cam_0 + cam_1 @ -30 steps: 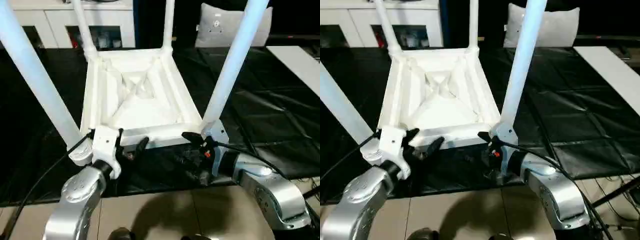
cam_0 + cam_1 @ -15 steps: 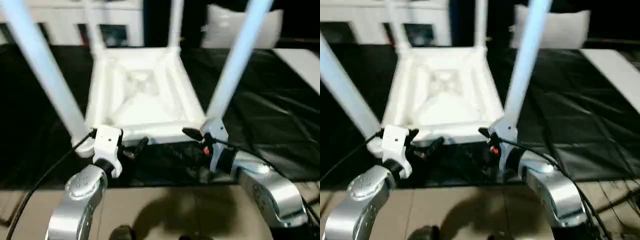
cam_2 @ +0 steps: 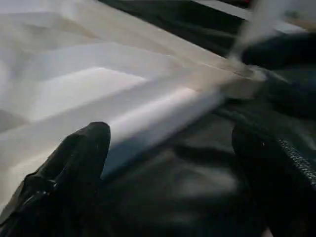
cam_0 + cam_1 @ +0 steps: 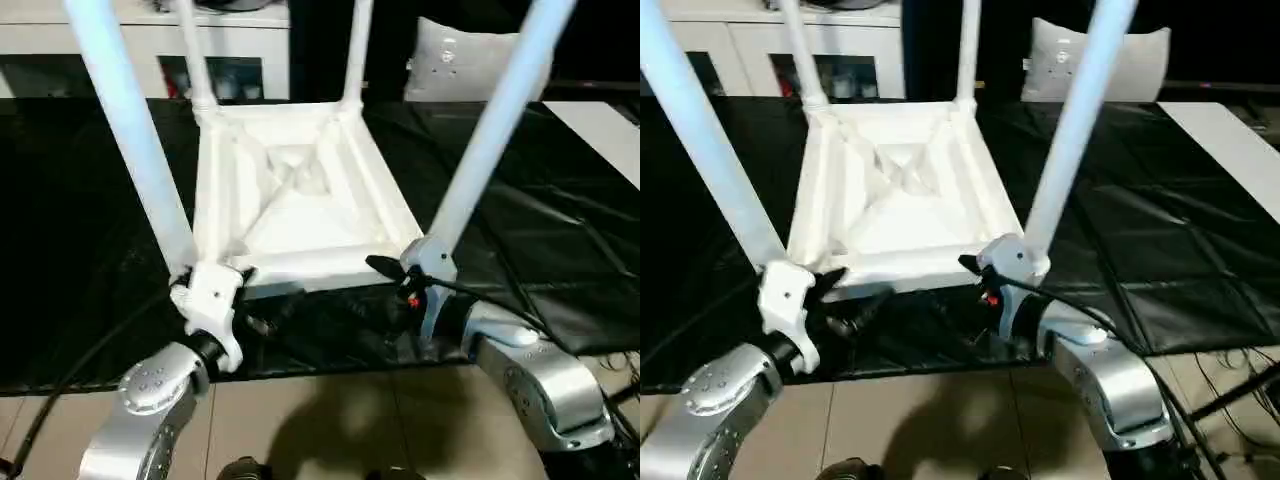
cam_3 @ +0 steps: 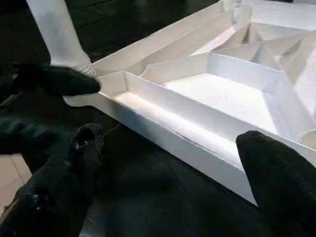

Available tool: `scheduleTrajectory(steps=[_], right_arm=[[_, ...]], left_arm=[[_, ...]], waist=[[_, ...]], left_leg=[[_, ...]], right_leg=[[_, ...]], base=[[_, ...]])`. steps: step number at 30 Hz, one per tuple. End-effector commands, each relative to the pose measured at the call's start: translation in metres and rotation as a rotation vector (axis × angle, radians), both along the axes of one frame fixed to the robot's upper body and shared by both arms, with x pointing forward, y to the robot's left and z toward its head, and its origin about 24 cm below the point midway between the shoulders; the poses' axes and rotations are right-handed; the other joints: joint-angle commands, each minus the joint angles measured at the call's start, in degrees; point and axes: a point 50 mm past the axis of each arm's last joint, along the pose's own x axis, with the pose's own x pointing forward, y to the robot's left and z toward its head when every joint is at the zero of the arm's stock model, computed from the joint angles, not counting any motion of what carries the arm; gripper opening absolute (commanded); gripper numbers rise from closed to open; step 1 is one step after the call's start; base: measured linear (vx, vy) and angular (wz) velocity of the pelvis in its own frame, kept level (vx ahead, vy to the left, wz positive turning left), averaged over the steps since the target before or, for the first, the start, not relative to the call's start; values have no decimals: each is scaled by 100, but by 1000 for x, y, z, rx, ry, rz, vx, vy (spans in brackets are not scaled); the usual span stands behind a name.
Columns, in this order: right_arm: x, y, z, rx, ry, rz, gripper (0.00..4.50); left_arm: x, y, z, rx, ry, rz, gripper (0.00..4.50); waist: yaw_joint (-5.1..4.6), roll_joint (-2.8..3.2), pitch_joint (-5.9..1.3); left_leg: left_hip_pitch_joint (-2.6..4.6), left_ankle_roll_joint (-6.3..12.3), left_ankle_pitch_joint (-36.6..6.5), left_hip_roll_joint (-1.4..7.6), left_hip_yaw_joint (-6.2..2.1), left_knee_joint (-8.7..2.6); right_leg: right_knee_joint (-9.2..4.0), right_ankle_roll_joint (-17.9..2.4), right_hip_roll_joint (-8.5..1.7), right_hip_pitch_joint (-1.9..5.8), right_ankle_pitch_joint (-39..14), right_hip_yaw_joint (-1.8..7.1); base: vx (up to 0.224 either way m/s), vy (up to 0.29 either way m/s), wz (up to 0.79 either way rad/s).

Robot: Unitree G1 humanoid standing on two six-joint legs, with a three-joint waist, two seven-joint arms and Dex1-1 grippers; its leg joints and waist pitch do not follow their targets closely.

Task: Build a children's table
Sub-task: Rotate table base

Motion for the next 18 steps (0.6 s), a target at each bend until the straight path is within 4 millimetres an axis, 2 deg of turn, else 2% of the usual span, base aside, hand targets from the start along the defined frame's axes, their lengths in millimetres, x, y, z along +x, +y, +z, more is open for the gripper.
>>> scheduleTrajectory(steps=[1, 5, 6, 7, 9, 11, 13, 14, 16, 17, 18], right_arm=[[5, -2, 4, -7, -24, -15, 450], [10, -4, 4, -15, -38, -41, 450], [14, -8, 6, -13, -48, -69, 450], [14, -8, 6, -13, -48, -69, 450], [22, -14, 8, -17, -71, -117, 450], [36, -24, 13, -13, -101, -195, 450], [43, -29, 15, -4, -112, -236, 450], [46, -31, 16, -1, -116, -257, 450], [59, -46, 18, -25, -130, -384, 450], [66, -57, 19, -50, -142, -464, 450], [68, -62, 19, -60, -147, -498, 450]], left_arm=[[-7, -1, 5, -6, 9, -94, 439], [-16, 6, 9, -18, 41, -162, 439], [-20, 13, 11, -10, 52, -191, 439], [-20, 13, 11, -10, 52, -191, 439], [-22, 22, 12, -3, 57, -188, 439], [-21, 34, 14, 11, 51, -166, 439], [-20, 38, 16, 13, 47, -160, 439], [-20, 40, 16, 13, 46, -158, 439], [-21, 47, 21, 11, 54, -163, 439], [-22, 51, 22, 17, 59, -164, 439], [-23, 53, 23, 20, 61, -165, 439]], waist=[[-25, 11, -227], [-23, -11, -229], [-29, -44, -229], [-11, -6, -241], [-6, -17, -241], [-16, -6, -239], [-35, -9, -225], [-23, -5, -228], [-27, 0, -224], [-46, -46, -222], [-37, -23, -216]], left_leg=[[172, -470, -3241, 308, -149, -662], [180, -402, -3009, 305, -105, -656], [168, -386, -2945, 306, -93, -661], [174, -378, -2865, 305, -75, -664], [173, -361, -2783, 314, -50, -676], [209, -405, -2887, 307, -37, -664], [196, -449, -3017, 302, -42, -684], [239, -467, -3106, 307, -29, -678], [265, -502, -3224, 295, -29, -673], [250, -521, -3291, 297, -27, -682], [262, -542, -3364, 292, -33, -685]], right_leg=[[-545, -295, -307, 4, -2981, 219], [-567, -335, -301, -21, -3143, 223], [-565, -329, -295, -13, -3131, 221], [-554, -331, -284, -23, -3095, 231], [-548, -340, -265, -27, -3007, 233], [-534, -408, -248, -72, -3007, 232], [-537, -364, -230, -50, -3093, 216], [-552, -345, -223, -91, -3106, 223], [-557, -360, -216, -114, -3141, 216], [-558, -350, -209, -101, -3180, 201], [-551, -331, -200, -109, -3230, 188]], base=[[0, 0, 0], [0, 0, 0], [0, 0, 0], [0, 0, 0], [0, 0, 0], [0, 0, 0], [0, 0, 0], [0, 0, 0], [0, 0, 0], [0, 0, 0], [0, 0, 0]])
